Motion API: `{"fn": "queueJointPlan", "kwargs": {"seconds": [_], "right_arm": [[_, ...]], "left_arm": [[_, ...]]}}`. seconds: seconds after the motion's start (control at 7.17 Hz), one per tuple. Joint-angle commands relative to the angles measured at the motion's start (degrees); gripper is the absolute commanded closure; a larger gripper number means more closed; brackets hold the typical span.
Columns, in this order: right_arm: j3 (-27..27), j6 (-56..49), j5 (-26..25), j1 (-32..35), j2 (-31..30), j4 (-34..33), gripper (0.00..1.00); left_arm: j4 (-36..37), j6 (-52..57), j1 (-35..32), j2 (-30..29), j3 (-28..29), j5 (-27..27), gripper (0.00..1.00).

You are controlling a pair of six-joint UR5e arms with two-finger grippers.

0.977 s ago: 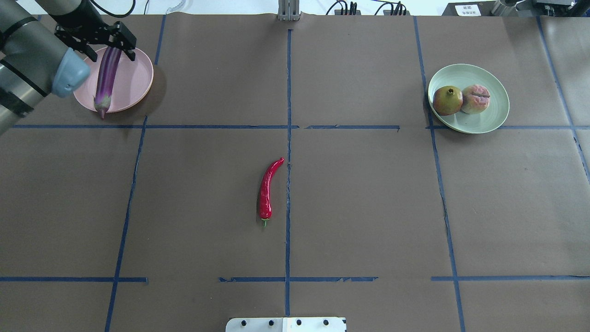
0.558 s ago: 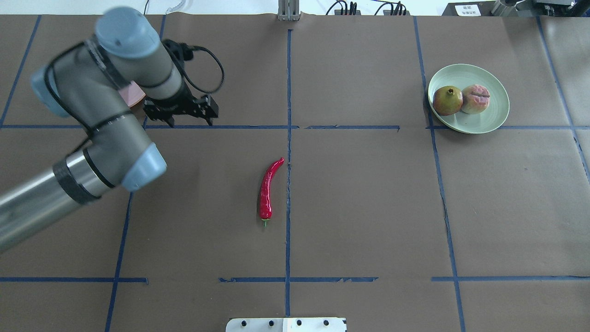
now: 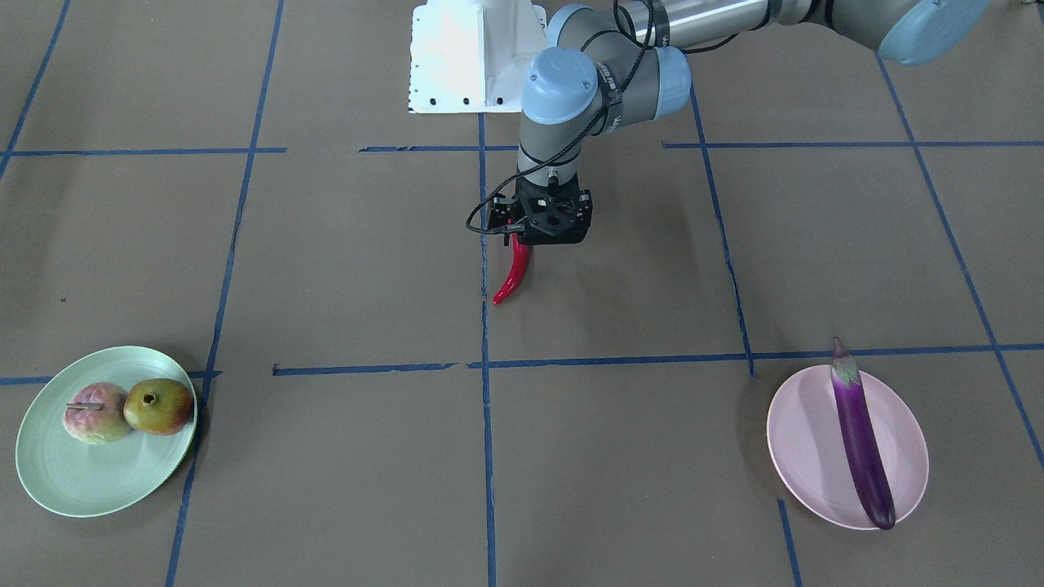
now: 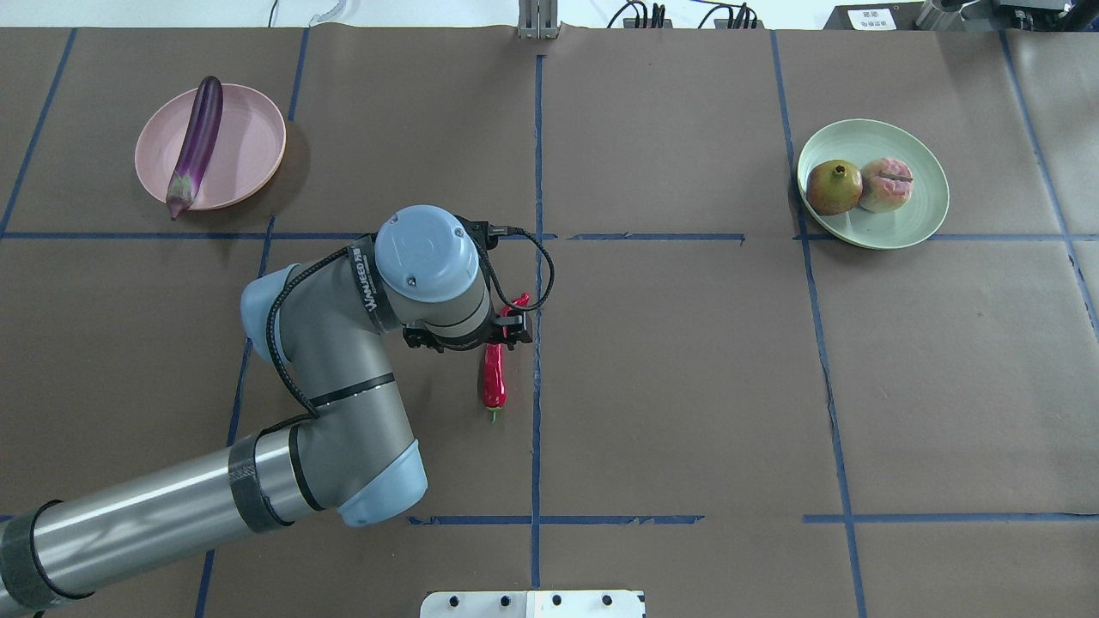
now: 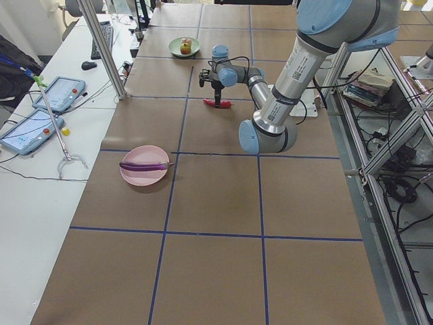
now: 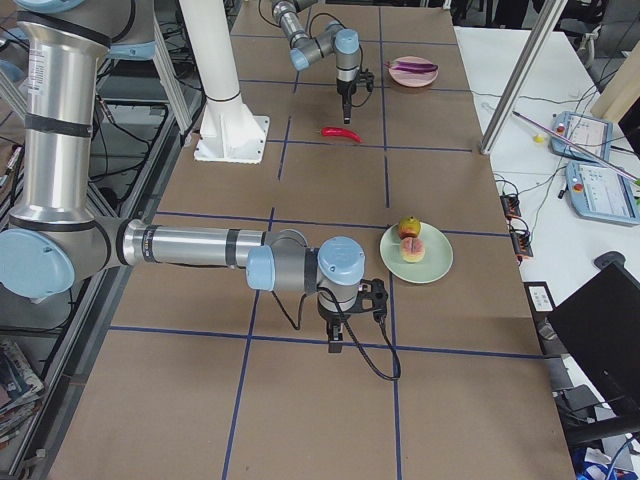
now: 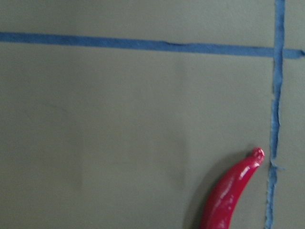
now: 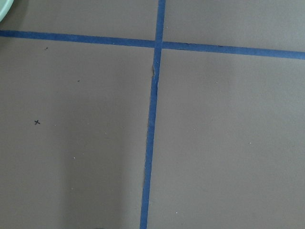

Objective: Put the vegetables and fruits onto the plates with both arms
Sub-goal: 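Move the left gripper back to the red chili pepper and grasp it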

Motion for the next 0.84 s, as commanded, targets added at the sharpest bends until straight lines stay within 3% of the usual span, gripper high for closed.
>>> {"fn": "queueJointPlan", "kwargs": {"seconds": [0.0,0.14,0.28,0.7], "right_arm": [[0.0,0.0,0.06,0.0,0.0,0.0,0.0],[0.0,0.0,0.06,0.0,0.0,0.0,0.0],[0.0,0.0,0.06,0.0,0.0,0.0,0.0],[0.0,0.0,0.06,0.0,0.0,0.0,0.0]], "left_arm": [[0.04,-0.33,1.58,-0.16,0.85,1.72,0.38],[0.05,-0.33,1.67,-0.15,0.85,1.72,0.6],[0.05,-0.33,1.67,-0.15,0.85,1.72,0.69],[-0.13,-0.33,1.93,-0.07,0.85,1.63,0.69]]}}
